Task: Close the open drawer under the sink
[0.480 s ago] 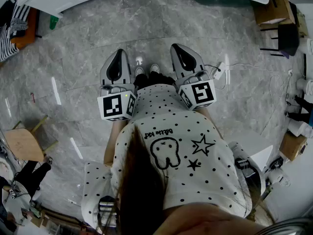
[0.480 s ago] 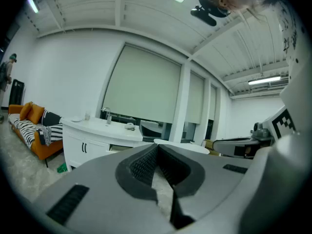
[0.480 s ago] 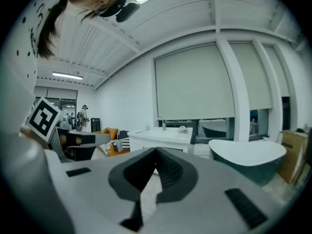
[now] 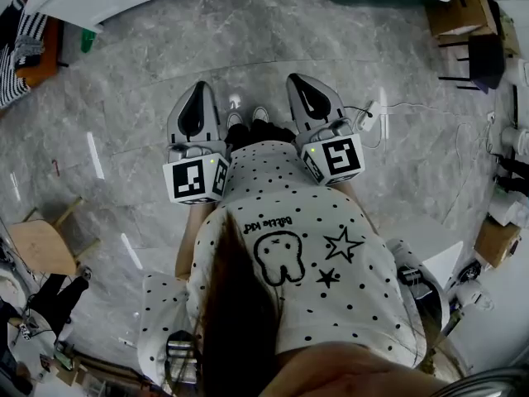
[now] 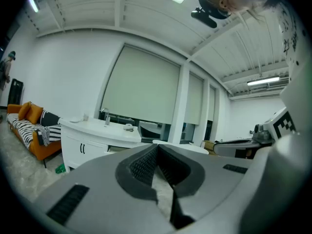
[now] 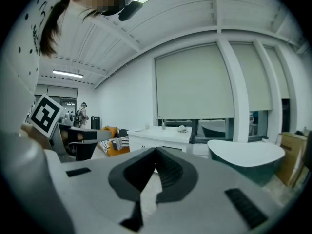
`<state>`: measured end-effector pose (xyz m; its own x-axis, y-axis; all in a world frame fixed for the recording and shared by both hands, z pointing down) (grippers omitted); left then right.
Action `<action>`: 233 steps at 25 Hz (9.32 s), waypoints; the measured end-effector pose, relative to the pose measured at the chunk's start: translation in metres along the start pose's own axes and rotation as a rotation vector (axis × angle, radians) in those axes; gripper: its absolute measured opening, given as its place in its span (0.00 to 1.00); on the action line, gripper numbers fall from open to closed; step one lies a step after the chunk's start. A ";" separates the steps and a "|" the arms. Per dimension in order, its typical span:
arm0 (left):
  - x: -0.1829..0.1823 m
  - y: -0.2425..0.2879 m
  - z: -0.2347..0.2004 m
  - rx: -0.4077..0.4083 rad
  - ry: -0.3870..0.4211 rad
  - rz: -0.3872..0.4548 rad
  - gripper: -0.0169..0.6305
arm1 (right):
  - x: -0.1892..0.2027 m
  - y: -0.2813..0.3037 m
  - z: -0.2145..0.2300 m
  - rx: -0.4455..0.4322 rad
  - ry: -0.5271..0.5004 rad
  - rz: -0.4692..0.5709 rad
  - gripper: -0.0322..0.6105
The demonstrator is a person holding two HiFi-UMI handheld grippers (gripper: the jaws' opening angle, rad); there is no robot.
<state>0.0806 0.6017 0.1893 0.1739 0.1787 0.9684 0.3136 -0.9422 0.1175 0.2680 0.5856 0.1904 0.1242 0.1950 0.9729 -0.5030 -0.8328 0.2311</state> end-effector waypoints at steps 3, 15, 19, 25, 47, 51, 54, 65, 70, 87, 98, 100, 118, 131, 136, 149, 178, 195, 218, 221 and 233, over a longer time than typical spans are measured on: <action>0.001 0.001 0.003 -0.005 0.004 0.007 0.04 | 0.000 -0.001 0.004 -0.004 -0.008 0.000 0.07; 0.011 0.015 0.025 -0.053 0.000 0.029 0.04 | 0.008 -0.004 0.036 -0.065 0.003 0.038 0.07; 0.018 0.020 0.025 -0.076 -0.016 0.040 0.04 | 0.014 0.000 0.047 -0.071 0.006 0.026 0.07; 0.015 0.029 0.015 -0.102 -0.010 0.038 0.04 | 0.015 0.012 0.053 -0.080 0.009 0.024 0.07; -0.040 0.134 -0.126 -0.002 -0.019 0.003 0.04 | -0.037 0.179 0.024 0.001 0.059 0.012 0.07; -0.042 0.145 -0.150 0.004 -0.026 -0.009 0.04 | -0.036 0.202 0.019 0.015 0.072 0.015 0.07; -0.039 0.150 -0.164 0.000 -0.041 -0.019 0.04 | -0.038 0.216 0.013 0.013 0.075 0.005 0.07; -0.034 0.179 -0.191 -0.063 -0.084 -0.036 0.04 | -0.038 0.263 0.025 -0.037 0.063 -0.042 0.07; -0.043 0.209 -0.201 -0.109 -0.089 -0.016 0.04 | -0.049 0.296 0.046 -0.073 0.065 -0.037 0.07; -0.068 0.307 -0.204 -0.149 -0.075 0.035 0.04 | -0.067 0.375 0.122 -0.117 0.050 -0.036 0.07; -0.069 0.342 -0.197 -0.171 -0.064 0.044 0.04 | -0.063 0.391 0.157 -0.120 0.045 -0.038 0.07; -0.069 0.346 -0.200 -0.170 -0.062 0.038 0.04 | -0.063 0.395 0.159 -0.120 0.044 -0.039 0.07; -0.094 0.413 -0.270 -0.100 -0.064 0.017 0.04 | -0.082 0.472 0.164 -0.020 0.065 -0.061 0.07; -0.114 0.455 -0.340 -0.044 -0.049 -0.010 0.04 | -0.099 0.535 0.149 0.069 0.068 -0.050 0.07; -0.113 0.459 -0.351 -0.016 -0.055 -0.020 0.04 | -0.100 0.549 0.144 0.079 0.075 -0.055 0.07; -0.106 0.473 -0.351 -0.055 -0.082 -0.037 0.04 | -0.093 0.569 0.158 0.013 0.075 -0.094 0.07; -0.130 0.513 -0.359 -0.194 -0.050 0.033 0.04 | -0.114 0.615 0.206 -0.077 0.057 -0.060 0.07; -0.128 0.523 -0.372 -0.149 -0.060 0.000 0.04 | -0.117 0.624 0.199 -0.042 0.072 -0.071 0.07; -0.060 0.509 -0.382 -0.145 -0.094 -0.158 0.04 | -0.098 0.620 0.190 -0.055 0.071 -0.121 0.07; -0.033 0.513 -0.389 -0.141 -0.114 -0.207 0.04 | -0.095 0.623 0.194 -0.044 0.065 -0.124 0.07; 0.089 0.530 -0.397 -0.064 -0.162 -0.395 0.16 | -0.055 0.629 0.177 -0.049 0.076 -0.206 0.07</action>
<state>-0.1084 0.0054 0.4254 0.1981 0.5667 0.7997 0.3278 -0.8072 0.4908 0.0961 -0.0402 0.2809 0.1649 0.3980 0.9024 -0.5152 -0.7455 0.4229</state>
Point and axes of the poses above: the fingertips, and each gripper's own axes: y forward along the fingers, z to its right, x out of its underside, the point moved 4 cm from there along -y, backward along the fingers, and after that the axes turned 5 degrees about x, right-handed, at the moved point
